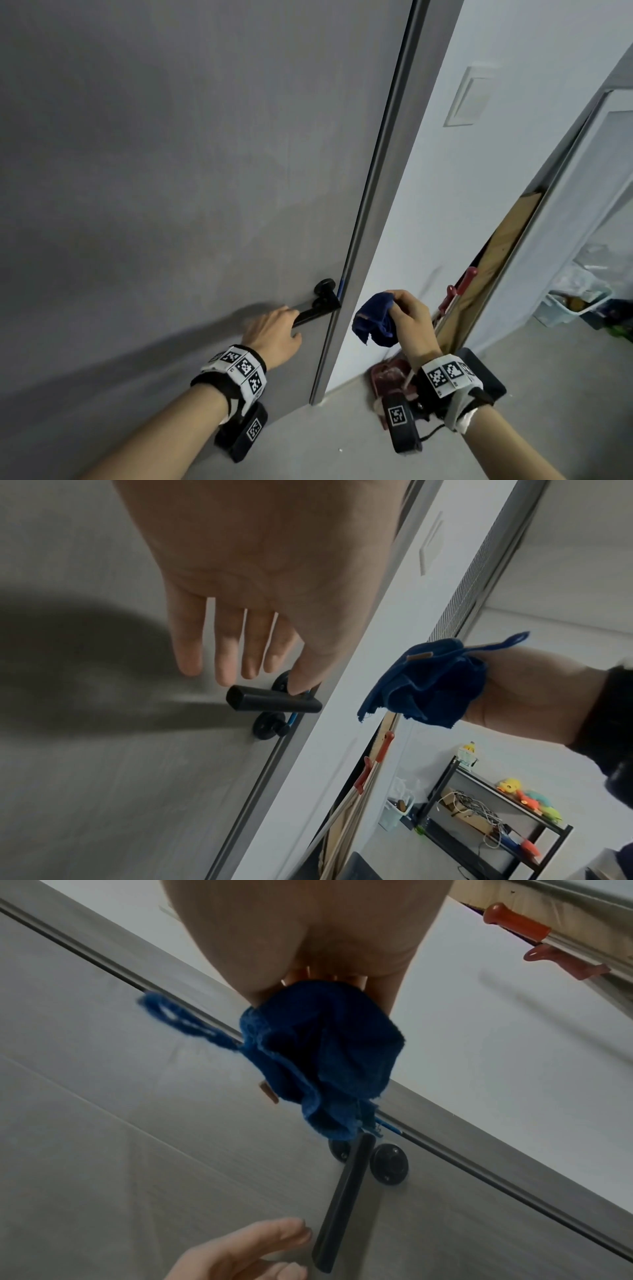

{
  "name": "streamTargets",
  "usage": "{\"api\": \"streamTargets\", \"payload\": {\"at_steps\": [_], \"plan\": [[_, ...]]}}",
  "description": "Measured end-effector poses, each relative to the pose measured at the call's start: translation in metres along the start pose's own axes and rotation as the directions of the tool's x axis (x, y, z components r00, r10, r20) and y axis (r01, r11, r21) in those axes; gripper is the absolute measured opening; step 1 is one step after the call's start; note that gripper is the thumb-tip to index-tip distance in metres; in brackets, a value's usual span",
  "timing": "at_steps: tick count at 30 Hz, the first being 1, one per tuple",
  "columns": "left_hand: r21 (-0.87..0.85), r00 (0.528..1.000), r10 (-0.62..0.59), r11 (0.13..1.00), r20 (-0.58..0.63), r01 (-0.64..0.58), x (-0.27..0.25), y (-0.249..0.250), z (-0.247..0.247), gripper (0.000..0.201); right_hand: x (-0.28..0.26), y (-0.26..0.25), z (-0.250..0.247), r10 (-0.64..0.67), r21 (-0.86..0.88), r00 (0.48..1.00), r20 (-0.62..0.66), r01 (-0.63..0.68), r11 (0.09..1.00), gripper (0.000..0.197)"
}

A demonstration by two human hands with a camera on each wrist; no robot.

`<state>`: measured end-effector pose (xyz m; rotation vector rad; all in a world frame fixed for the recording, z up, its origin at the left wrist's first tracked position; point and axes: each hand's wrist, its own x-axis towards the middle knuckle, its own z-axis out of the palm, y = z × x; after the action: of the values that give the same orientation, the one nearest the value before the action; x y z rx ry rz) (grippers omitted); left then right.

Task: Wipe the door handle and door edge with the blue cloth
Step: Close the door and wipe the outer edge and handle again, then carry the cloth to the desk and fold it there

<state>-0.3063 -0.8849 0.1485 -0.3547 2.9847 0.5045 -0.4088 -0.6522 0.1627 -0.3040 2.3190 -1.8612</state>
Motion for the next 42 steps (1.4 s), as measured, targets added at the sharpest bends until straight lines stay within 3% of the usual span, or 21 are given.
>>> {"api": "streamTargets", "payload": {"at_steps": [9,17,22,27,30,34,39,42], "plan": [[0.026,0.997,-0.069,0.997,-0.018,0.07,0.006,0.02,0.013,0.039,-0.025,0.016,-0.026,0.083,0.041,0.996,0.041,-0.085,0.996,0.02],[0.01,0.991,-0.127,0.992,-0.048,0.127,-0.028,0.068,0.013,0.043,-0.033,0.027,-0.063,0.104,0.136,0.983,0.15,-0.124,0.983,0.022],[-0.146,0.999,0.04,0.989,0.03,-0.035,-0.06,0.115,0.015,0.045,-0.047,0.054,-0.08,0.114,0.097,0.977,0.18,-0.133,0.986,0.03],[-0.321,0.952,0.225,0.935,0.206,-0.151,-0.078,0.167,0.021,0.056,-0.075,0.06,-0.101,0.042,0.018,0.99,0.132,-0.044,0.999,0.028],[-0.372,0.958,0.237,0.914,0.162,-0.163,-0.087,0.183,0.037,0.049,-0.1,0.063,-0.112,0.034,-0.025,0.994,0.108,-0.031,0.999,0.026],[-0.442,0.961,0.273,0.869,0.055,-0.222,-0.11,0.193,0.059,0.023,-0.152,0.066,-0.131,0.071,-0.038,0.995,0.063,-0.069,0.997,0.03],[-0.507,0.891,0.416,0.816,0.181,-0.278,-0.158,0.215,0.09,0.038,-0.23,0.074,-0.16,0.142,-0.031,0.99,-0.006,-0.142,0.989,0.034],[-0.544,0.843,0.475,0.79,0.253,-0.282,-0.183,0.234,0.116,0.031,-0.278,0.081,-0.18,0.212,0.0,0.974,-0.076,-0.213,0.977,0.033]]}}
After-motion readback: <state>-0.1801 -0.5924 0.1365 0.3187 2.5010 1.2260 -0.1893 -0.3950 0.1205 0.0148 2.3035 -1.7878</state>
